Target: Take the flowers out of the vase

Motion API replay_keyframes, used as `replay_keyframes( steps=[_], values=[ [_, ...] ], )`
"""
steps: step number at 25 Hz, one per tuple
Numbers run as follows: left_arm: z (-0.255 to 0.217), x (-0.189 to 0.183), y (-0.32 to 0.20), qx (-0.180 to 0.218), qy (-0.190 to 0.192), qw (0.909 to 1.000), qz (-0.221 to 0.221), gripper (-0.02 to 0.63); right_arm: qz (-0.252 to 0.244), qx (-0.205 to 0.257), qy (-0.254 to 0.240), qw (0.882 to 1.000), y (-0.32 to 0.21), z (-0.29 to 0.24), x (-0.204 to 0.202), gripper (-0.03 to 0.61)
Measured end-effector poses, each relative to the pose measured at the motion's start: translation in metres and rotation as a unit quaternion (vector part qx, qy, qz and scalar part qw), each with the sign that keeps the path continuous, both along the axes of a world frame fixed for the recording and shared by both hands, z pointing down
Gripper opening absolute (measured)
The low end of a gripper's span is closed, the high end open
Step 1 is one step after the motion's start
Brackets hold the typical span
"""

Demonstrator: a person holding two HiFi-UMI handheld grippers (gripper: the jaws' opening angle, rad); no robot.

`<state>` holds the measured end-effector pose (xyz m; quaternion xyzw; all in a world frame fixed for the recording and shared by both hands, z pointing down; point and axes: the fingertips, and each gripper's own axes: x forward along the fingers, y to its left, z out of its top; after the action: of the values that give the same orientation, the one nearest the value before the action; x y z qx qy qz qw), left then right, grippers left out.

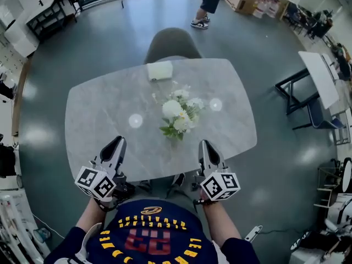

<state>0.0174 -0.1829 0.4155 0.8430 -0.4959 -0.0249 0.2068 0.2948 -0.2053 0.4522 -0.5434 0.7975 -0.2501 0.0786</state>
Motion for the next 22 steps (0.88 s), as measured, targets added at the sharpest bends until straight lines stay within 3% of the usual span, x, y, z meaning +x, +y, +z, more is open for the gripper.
replay_keyframes(
  steps=[7, 11, 14, 17, 22],
  values=[
    [0.04, 0.012, -0.008, -0.038, 0.005, 0.9993, -0.004, 0.049, -0.031, -0.003, 0.012, 0.999, 0.005, 0.031, -0.003, 0.013],
    [0.043, 0.006, -0.014, -0.047, 0.013, 0.9988, -0.006, 0.049, -0.057, -0.016, 0.058, 0.997, -0.003, 0.046, -0.023, 0.193],
    [0.043, -0.001, -0.017, -0.05, 0.014, 0.9986, -0.009, 0.049, -0.059, -0.076, 0.025, 0.995, -0.01, 0.075, -0.033, 0.281],
    [0.049, -0.01, -0.021, -0.058, 0.013, 0.9981, -0.016, 0.049, -0.052, -0.127, 0.0, 0.991, -0.017, 0.106, -0.037, 0.324],
    [0.064, -0.024, -0.028, -0.077, 0.011, 0.9967, -0.026, 0.049, -0.035, -0.14, 0.0, 0.99, -0.035, 0.129, -0.042, 0.33]
  ],
)
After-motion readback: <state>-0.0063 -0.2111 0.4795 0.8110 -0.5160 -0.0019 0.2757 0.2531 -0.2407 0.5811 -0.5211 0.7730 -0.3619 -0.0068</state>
